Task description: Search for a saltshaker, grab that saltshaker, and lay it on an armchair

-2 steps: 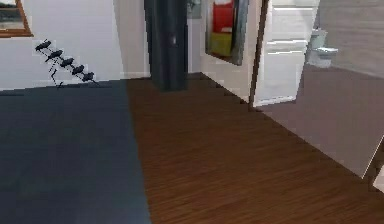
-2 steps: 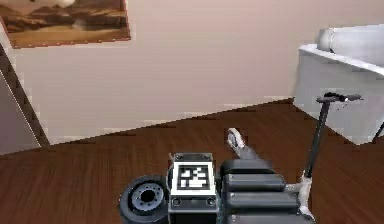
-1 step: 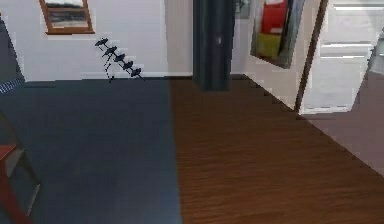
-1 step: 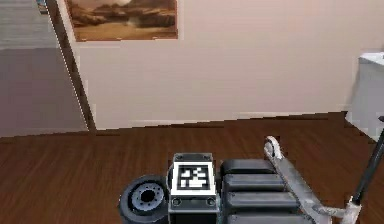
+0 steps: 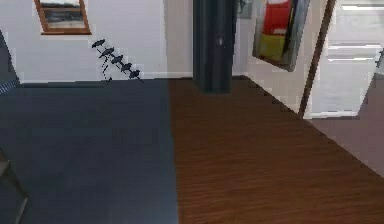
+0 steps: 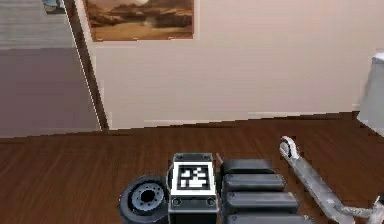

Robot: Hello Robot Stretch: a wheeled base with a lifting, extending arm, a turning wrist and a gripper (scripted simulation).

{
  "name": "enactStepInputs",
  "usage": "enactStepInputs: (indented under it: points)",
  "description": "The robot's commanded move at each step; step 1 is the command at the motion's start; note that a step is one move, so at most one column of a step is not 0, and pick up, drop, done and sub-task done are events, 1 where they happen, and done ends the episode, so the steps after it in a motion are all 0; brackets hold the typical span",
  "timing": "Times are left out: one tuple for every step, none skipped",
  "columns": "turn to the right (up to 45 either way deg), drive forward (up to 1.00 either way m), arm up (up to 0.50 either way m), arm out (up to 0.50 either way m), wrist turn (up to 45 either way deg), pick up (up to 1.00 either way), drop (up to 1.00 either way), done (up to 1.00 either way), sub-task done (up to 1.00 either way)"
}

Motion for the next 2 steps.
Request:
enactStepInputs:
  points:
    - [45.0,0.00,0.00,0.00,0.0,0.00,0.00,0.00,0.00]
    - [9.0,0.00,0.00,0.00,0.0,0.00,0.00,0.00,0.00]
